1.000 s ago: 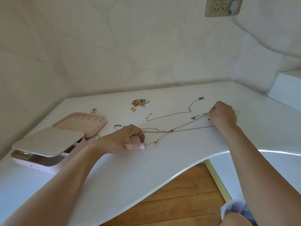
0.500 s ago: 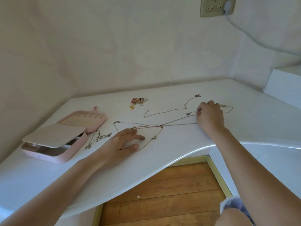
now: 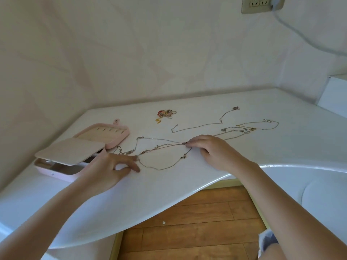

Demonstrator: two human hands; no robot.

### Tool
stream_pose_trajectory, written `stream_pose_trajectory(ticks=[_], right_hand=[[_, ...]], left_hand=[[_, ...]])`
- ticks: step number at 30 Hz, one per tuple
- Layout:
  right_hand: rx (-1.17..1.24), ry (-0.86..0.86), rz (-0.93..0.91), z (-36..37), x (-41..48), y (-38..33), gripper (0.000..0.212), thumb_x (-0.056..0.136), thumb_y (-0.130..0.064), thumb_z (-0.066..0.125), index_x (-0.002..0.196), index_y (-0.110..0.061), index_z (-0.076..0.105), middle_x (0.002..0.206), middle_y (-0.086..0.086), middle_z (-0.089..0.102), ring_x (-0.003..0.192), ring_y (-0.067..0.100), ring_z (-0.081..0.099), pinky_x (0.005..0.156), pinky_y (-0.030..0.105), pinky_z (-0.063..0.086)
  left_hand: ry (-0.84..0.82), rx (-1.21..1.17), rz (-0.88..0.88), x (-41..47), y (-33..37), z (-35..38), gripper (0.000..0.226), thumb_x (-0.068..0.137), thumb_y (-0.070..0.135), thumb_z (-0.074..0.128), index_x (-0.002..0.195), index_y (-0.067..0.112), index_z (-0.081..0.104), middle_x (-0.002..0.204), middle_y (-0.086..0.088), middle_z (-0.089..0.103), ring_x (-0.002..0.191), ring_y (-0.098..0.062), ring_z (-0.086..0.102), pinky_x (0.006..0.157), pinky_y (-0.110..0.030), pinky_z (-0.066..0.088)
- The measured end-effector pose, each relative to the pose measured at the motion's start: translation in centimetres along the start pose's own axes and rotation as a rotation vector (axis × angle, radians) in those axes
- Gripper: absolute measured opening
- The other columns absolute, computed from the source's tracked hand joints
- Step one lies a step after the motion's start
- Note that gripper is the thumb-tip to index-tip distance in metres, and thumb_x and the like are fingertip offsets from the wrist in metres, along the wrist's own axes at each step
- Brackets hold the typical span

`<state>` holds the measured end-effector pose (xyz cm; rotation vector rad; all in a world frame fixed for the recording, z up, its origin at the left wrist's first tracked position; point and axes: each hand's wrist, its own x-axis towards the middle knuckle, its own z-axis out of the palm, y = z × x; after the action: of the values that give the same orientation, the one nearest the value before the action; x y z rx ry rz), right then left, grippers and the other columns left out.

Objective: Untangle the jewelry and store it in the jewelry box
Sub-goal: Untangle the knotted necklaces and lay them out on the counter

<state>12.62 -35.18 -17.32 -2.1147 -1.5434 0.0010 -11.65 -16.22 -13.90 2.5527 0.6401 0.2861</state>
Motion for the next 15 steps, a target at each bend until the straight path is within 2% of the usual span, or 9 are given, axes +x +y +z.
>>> stream_pose_trajectory(ticks=[2, 3, 6, 8, 9, 11, 13, 15], right_hand=[[0.054, 0.047, 0.042, -0.1, -0.3, -0.1, 0.049, 0.093, 0.002, 0.036, 0.129, -0.024, 0.057, 0.132, -0.008, 0.056, 0.12, 0.01, 0.051, 0.096, 0.018, 0.038], [0.083, 0.081, 0.077, -0.2, -0.3, -0.1, 0.046, 0.094, 0.0, 0.036, 0.13, -0.022, 0.056, 0.13, -0.006, 0.058, 0.119, 0.011, 0.053, 0.095, 0.018, 0.039], [0.062, 0.124, 0.145, -0.2, 0.0, 0.3, 0.035, 0.098, -0.009, 0.04, 0.127, -0.016, 0.058, 0.126, -0.003, 0.061, 0.117, 0.014, 0.054, 0.095, 0.021, 0.039], [0.05, 0.121, 0.165, 0.0, 0.2, 0.4, 0.031, 0.099, -0.015, 0.042, 0.123, -0.015, 0.06, 0.124, -0.003, 0.062, 0.115, 0.015, 0.055, 0.093, 0.021, 0.039], [0.042, 0.118, 0.174, -0.1, 0.2, 0.4, 0.03, 0.099, -0.018, 0.042, 0.123, -0.016, 0.061, 0.124, -0.003, 0.062, 0.115, 0.015, 0.055, 0.091, 0.02, 0.038], [-0.007, 0.084, 0.185, -0.2, 0.0, 0.4, 0.032, 0.099, -0.024, 0.042, 0.127, -0.018, 0.057, 0.13, -0.003, 0.058, 0.121, 0.016, 0.051, 0.091, 0.022, 0.036], [-0.11, -0.007, 0.201, -0.4, -0.3, 0.4, 0.038, 0.101, -0.031, 0.038, 0.137, -0.023, 0.047, 0.147, -0.001, 0.041, 0.137, 0.018, 0.034, 0.105, 0.03, 0.028], [-0.226, -0.114, 0.243, -0.6, -0.6, 0.7, 0.044, 0.101, -0.041, 0.03, 0.144, -0.033, 0.033, 0.157, 0.0, 0.021, 0.145, 0.02, 0.015, 0.115, 0.042, 0.012]], left_hand=[[0.088, 0.182, -0.088, -0.2, 1.0, -0.7, 0.024, 0.09, 0.015, 0.057, 0.081, 0.033, 0.069, 0.106, 0.014, 0.067, 0.094, -0.009, 0.062, 0.073, -0.012, 0.043], [0.126, 0.234, -0.101, -0.3, 1.8, -0.7, 0.02, 0.09, 0.017, 0.055, 0.083, 0.031, 0.067, 0.102, 0.012, 0.068, 0.092, -0.008, 0.062, 0.072, -0.014, 0.044], [0.192, 0.236, 0.037, 0.5, 4.7, 1.0, 0.015, 0.093, 0.023, 0.053, 0.099, 0.03, 0.064, 0.104, 0.016, 0.065, 0.099, -0.005, 0.062, 0.077, -0.016, 0.047], [0.141, 0.134, 0.172, 1.8, 6.3, 3.0, 0.024, 0.094, 0.023, 0.051, 0.117, 0.027, 0.061, 0.119, 0.013, 0.062, 0.111, -0.007, 0.058, 0.088, -0.017, 0.042], [0.08, 0.125, 0.215, 2.5, 6.9, 4.1, 0.033, 0.096, 0.025, 0.049, 0.128, 0.025, 0.053, 0.13, 0.011, 0.056, 0.12, -0.008, 0.052, 0.094, -0.017, 0.037], [-0.06, 0.15, 0.265, 3.8, 7.8, 5.9, 0.05, 0.099, 0.034, 0.039, 0.147, 0.024, 0.027, 0.151, 0.01, 0.031, 0.138, -0.009, 0.029, 0.106, -0.017, 0.02], [-0.19, 0.23, 0.278, 4.7, 7.9, 7.1, 0.061, 0.099, 0.045, 0.027, 0.151, 0.024, 0.002, 0.159, 0.009, 0.004, 0.145, -0.006, 0.003, 0.115, -0.023, 0.001], [-0.258, 0.32, 0.249, 5.4, 7.4, 7.8, 0.068, 0.095, 0.056, 0.018, 0.15, 0.025, -0.009, 0.158, 0.01, -0.01, 0.144, -0.005, -0.011, 0.118, -0.035, -0.008]])
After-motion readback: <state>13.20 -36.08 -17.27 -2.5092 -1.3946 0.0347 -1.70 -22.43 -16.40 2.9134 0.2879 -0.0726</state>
